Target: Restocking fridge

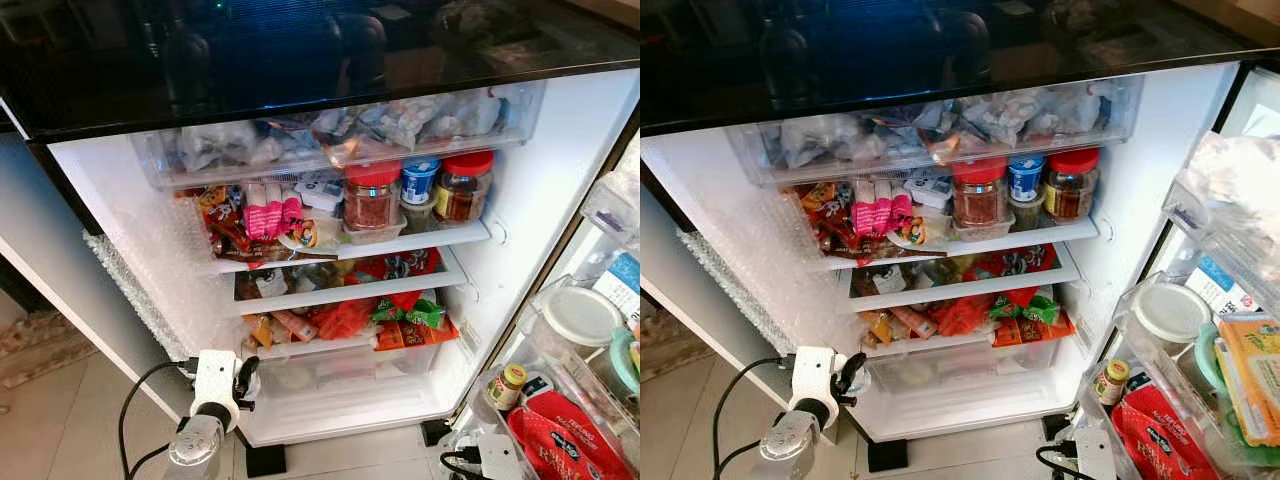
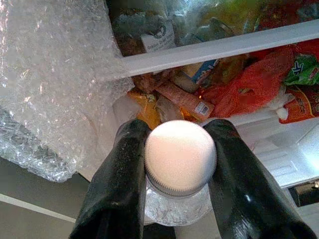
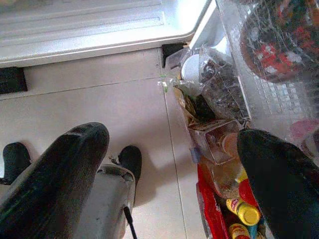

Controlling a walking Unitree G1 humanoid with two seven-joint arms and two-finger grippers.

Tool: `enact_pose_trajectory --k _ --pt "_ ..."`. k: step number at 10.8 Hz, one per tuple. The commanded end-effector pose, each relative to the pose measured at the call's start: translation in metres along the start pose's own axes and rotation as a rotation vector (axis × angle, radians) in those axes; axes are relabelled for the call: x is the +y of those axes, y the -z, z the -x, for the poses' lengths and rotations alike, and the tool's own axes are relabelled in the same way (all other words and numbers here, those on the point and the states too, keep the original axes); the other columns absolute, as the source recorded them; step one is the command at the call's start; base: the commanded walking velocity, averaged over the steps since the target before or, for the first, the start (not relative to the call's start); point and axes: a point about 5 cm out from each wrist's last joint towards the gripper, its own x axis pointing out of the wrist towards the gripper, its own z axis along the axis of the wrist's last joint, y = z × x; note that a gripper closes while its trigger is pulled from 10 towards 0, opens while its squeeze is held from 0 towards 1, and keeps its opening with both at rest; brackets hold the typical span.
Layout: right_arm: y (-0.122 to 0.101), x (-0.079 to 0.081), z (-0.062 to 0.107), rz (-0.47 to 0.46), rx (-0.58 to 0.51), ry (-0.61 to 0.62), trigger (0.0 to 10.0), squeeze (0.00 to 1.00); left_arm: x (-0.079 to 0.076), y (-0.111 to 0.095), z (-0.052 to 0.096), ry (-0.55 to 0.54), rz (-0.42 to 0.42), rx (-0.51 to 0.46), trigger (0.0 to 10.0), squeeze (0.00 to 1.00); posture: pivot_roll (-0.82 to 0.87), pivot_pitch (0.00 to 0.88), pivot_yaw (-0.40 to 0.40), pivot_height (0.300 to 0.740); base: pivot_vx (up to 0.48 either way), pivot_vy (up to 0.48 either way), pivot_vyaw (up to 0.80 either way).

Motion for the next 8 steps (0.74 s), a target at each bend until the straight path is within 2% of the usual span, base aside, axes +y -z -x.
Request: enact_pose_trajectory --k 1,4,8 --pt "0.0058 0.0005 0.0006 0.010 0.028 -0.003 10.0 0.00 0.0059 0.0026 0.0006 -0.022 0.009 0.028 10.0 0.00 -0.16 0.000 0.059 0.676 0.000 0.000 0.00" --pt "0.0068 0.0017 0.0007 0.014 0.028 -0.010 10.0 0.00 0.0078 -0.0017 -0.0026 -0.024 0.024 0.024 10.0 0.00 -0.16 0.000 0.062 0.616 0.000 0.000 0.00" --pt "0.0065 0.0026 0.0008 -0.006 0.017 -0.011 10.0 0.00 0.0086 -0.0042 -0.0043 -0.020 0.017 0.021 10.0 0.00 -0.15 0.000 0.058 0.616 0.000 0.000 0.00"
